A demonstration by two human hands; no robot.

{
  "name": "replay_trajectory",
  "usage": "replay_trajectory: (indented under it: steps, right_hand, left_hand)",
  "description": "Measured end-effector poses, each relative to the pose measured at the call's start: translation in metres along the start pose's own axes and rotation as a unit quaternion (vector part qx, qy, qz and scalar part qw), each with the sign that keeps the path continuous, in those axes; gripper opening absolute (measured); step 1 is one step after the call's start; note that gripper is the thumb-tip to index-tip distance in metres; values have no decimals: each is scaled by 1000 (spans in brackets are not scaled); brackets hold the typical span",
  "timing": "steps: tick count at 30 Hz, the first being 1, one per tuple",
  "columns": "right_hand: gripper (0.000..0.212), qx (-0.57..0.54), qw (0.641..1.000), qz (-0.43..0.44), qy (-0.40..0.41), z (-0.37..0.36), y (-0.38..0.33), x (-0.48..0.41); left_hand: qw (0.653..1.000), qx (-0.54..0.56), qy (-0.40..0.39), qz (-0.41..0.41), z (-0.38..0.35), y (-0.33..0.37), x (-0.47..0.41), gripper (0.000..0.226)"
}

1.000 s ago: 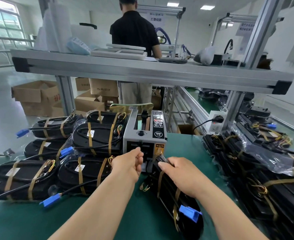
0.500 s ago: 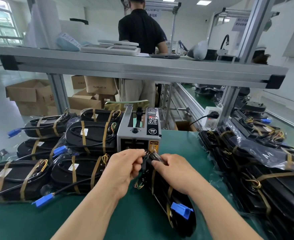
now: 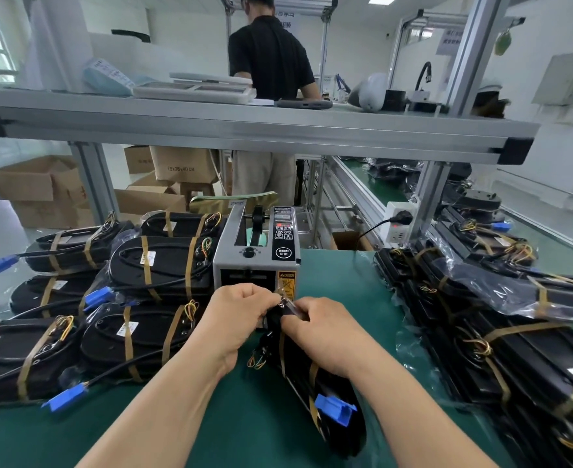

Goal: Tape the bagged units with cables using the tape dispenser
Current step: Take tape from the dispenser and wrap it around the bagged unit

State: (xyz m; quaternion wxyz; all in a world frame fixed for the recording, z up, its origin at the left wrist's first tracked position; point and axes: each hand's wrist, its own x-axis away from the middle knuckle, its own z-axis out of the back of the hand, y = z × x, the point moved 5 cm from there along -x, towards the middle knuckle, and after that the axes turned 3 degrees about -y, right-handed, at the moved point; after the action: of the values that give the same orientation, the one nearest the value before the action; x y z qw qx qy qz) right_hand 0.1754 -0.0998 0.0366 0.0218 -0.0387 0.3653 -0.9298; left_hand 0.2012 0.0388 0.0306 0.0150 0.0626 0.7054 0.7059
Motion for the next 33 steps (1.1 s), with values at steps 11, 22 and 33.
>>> replay_trajectory:
  steps: [11, 22, 33]
  right_hand:
    - [26, -4, 1000, 1, 5, 0, 1, 0]
    - [25, -5, 1000, 1, 4, 1, 1, 0]
    - [25, -12, 1000, -7, 3, -1, 2, 0]
  left_hand:
    - [995, -87, 26, -43, 3, -1, -4, 17]
    - [981, -172, 46, -75, 6, 1, -4, 12]
    - [998, 14, 62, 18, -2, -17, -8, 19]
